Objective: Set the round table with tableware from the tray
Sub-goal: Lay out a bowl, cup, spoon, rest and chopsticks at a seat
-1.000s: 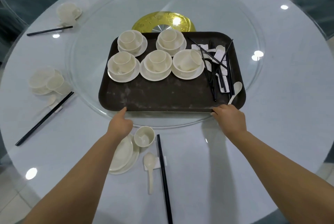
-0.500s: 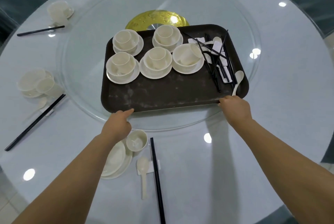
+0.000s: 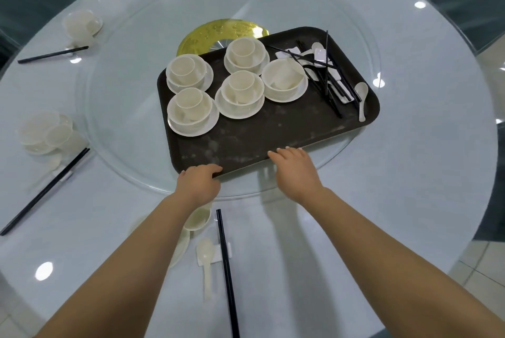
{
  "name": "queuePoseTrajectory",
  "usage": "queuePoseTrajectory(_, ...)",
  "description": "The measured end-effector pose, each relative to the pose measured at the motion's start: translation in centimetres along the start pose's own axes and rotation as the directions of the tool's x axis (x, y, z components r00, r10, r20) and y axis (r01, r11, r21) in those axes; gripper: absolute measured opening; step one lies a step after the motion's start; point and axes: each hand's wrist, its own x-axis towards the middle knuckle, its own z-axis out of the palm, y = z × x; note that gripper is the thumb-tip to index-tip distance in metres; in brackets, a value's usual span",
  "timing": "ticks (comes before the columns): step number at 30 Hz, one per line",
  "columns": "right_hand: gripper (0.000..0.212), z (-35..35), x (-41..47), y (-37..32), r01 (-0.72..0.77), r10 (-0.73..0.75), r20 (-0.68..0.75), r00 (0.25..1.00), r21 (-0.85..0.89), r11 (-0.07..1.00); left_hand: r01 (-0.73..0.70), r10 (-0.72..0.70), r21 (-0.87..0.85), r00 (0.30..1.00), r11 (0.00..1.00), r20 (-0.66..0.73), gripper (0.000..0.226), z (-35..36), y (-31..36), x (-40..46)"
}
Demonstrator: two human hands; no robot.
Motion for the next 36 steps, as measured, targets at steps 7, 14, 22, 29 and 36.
queuePoseTrajectory(7, 0.054, 0.1, 0.1, -0.2, -0.015, 0.014, 0.044, 0.999, 0.017, 1.000, 0.012, -0.012, 0.027, 1.000, 1.000, -0.006, 0.044, 0.6, 0.7, -0.9)
queuePoseTrajectory(14, 0.059, 0.1, -0.2, 1.9, -0.078, 0.073, 0.083, 0.994, 0.062, 0.995, 0.016, -0.016, 0.024, 1.000, 1.000, 0.025, 0.045, 1.0, 1.3, -1.8)
queuePoseTrajectory(22, 0.069, 0.0, -1.1, 2.1, -0.179, 0.172, 0.130, 0.976, 0.050, 0.982, 0.022, -0.010, -0.161, 0.997, 0.987, 0.073, 0.048, 0.5, 3.1, -3.7)
queuePoseTrajectory(29, 0.055, -1.2, -3.2, -0.1, -0.174, 0.166, 0.062, 0.984, 0.179, 0.968, -0.019, 0.012, -0.308, 1.000, 0.951, -0.025, 0.039, -0.4, 3.3, -7.2)
queuePoseTrajectory(36, 0.054, -3.2, -8.1, -3.5, -0.188, 0.194, 0.002, 0.981, 0.252, 0.949, -0.122, 0.025, -0.430, 0.974, 0.895, -0.225, 0.020, -0.2, 2.4, -12.0)
